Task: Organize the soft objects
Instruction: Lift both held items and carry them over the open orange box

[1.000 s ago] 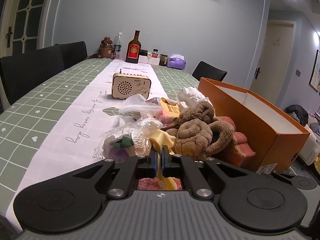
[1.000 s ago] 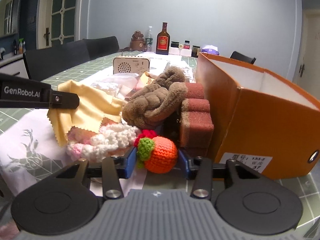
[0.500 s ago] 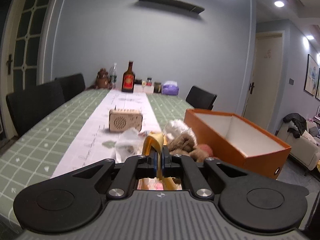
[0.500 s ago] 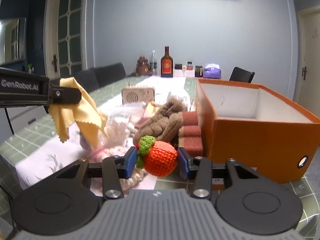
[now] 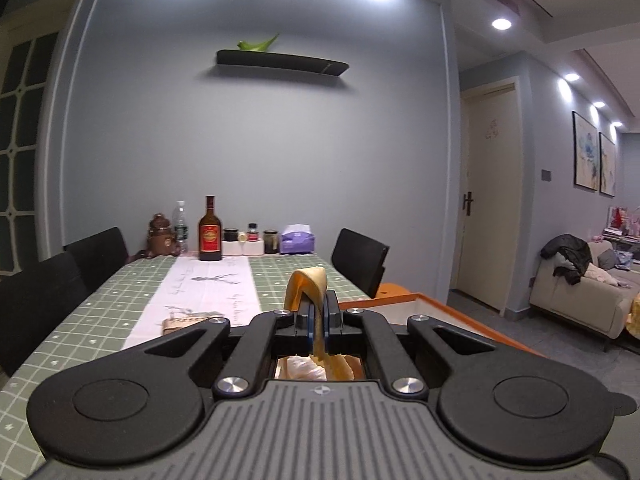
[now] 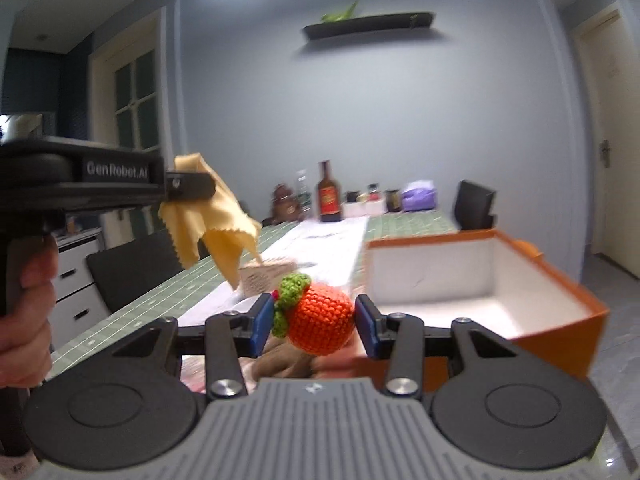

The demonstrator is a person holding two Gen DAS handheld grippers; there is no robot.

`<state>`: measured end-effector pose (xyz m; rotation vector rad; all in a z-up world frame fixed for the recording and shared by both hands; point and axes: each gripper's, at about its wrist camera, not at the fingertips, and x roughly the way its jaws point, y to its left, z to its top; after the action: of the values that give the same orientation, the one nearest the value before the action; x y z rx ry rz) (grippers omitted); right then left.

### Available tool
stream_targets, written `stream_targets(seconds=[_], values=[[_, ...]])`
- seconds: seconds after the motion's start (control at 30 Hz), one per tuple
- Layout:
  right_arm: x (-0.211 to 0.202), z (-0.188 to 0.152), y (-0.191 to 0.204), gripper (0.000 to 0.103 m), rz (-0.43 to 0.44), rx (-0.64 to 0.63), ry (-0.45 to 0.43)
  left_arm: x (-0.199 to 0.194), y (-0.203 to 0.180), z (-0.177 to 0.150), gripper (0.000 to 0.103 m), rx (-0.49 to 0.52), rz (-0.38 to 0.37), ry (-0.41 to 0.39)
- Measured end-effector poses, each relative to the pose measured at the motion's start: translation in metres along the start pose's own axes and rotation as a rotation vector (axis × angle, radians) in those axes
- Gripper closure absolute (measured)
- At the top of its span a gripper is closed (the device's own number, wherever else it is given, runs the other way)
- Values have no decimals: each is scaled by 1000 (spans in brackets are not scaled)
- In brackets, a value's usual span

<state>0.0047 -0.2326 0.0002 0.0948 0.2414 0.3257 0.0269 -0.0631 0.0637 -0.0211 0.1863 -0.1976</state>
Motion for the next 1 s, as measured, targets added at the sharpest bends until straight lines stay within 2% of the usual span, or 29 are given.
stream_targets(seconds=[0.13,0.27,0.43,0.9,0.97,1.0], values=[[-4,12,-29,59,-103,36,-46,24,-13,0,99,-22,-71,28],[0,14,-57,59,-166,100,-32,48,-28,-7,98,-20,-153,87],[22,7,-81,59,-199,127,20,79,-40,-17,98,-46,-247,186],[55,3,-106,59,-206,143,93,125,-47,-56,98,-84,-291,407],[57,3,-108,59,-208,149,100,128,-45,-59,89,-94,-270,435],[58,2,-109,59,-215,153,104,127,-45,-59,80,-97,-256,437]])
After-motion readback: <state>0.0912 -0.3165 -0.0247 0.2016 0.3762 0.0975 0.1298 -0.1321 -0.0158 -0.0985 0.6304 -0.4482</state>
